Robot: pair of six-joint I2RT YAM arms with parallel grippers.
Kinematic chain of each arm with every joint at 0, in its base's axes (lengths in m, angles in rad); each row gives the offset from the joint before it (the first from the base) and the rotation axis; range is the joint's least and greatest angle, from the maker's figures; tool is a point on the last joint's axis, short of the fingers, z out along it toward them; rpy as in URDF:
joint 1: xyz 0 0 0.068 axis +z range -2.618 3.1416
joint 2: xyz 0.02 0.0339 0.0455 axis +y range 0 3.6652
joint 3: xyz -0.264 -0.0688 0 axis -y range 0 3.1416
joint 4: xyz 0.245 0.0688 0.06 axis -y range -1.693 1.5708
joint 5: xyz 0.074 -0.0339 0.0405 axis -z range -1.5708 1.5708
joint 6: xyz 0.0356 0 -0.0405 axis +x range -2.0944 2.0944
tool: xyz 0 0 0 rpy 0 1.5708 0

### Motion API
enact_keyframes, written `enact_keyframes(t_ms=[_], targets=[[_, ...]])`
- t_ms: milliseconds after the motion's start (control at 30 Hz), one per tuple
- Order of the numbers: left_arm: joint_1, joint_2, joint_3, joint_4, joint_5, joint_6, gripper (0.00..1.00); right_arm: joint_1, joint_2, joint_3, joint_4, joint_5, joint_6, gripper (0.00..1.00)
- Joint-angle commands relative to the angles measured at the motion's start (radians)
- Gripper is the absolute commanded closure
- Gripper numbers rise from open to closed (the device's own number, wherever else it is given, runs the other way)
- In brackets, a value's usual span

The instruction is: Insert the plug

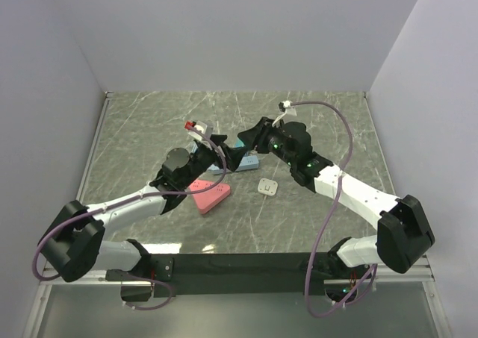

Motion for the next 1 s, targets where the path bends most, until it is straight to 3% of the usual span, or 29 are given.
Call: enact_keyframes(t_ms=[0,200,300,433,533,667,700,767,800,833,867,967], targets=[[-0.012,0.033,0.035,0.053,0.012,-0.040,0.01,0.025,-0.021,-0.004,0.092,0.012,0.033,1.00],[-0.016,0.049,0.043,0.049,-0.007,-0.039,0.02,0.036,-0.040,-0.019,0.115,0.016,0.044,1.00],[-0.018,0.065,0.054,0.058,-0.008,-0.039,0.08,0.042,-0.037,-0.021,0.118,0.004,0.044,1.00],[-0.018,0.077,0.046,0.090,0.013,-0.031,0.36,0.043,-0.032,-0.030,0.125,-0.019,0.040,1.00],[-0.018,0.088,0.046,0.101,0.045,-0.027,0.51,0.043,-0.029,-0.036,0.127,-0.040,0.031,1.00],[-0.018,0.092,0.048,0.101,0.100,-0.008,0.87,0.043,-0.023,-0.035,0.126,-0.076,-0.011,1.00],[-0.016,0.085,0.048,0.096,0.111,-0.001,0.99,0.043,-0.023,-0.033,0.125,-0.088,-0.025,0.95],[-0.016,0.073,0.043,0.075,0.139,0.028,1.00,0.036,-0.031,-0.031,0.107,-0.116,-0.082,0.81],[-0.013,0.060,0.043,0.063,0.156,0.041,1.00,0.022,-0.044,-0.030,0.098,-0.123,-0.104,0.64],[-0.007,0.057,0.043,0.055,0.198,0.055,1.00,0.011,-0.055,-0.033,0.092,-0.140,-0.123,0.57],[-0.004,0.053,0.046,0.040,0.225,0.064,1.00,0.001,-0.081,-0.039,0.093,-0.152,-0.156,0.44],[0.037,0.051,0.054,0.027,0.390,0.070,1.00,-0.062,-0.110,-0.059,0.110,-0.302,-0.240,0.29]])
